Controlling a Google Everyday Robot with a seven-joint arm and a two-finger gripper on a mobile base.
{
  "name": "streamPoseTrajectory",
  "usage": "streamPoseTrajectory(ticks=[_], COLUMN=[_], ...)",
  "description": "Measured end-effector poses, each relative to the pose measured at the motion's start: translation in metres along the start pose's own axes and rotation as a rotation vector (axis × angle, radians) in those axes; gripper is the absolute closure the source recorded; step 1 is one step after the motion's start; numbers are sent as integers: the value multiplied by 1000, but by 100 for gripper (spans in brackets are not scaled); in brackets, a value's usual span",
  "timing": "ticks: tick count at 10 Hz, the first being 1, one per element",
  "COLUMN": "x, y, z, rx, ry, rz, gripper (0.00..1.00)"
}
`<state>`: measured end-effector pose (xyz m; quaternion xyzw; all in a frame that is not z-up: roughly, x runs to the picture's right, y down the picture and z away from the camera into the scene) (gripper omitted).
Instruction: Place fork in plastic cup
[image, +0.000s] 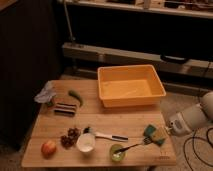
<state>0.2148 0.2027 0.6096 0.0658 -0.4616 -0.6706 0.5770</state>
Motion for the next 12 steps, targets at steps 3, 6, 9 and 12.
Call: streamPoseTrajectory(ticks=[3,6,9,12], x=[5,13,19,26], y=[-7,-9,0,17], z=[17,34,39,36], rx=[-42,-69,-91,-73], ry=[-9,-19,-21,-18], rz=[-3,4,28,75], gripper=[98,98,98,98])
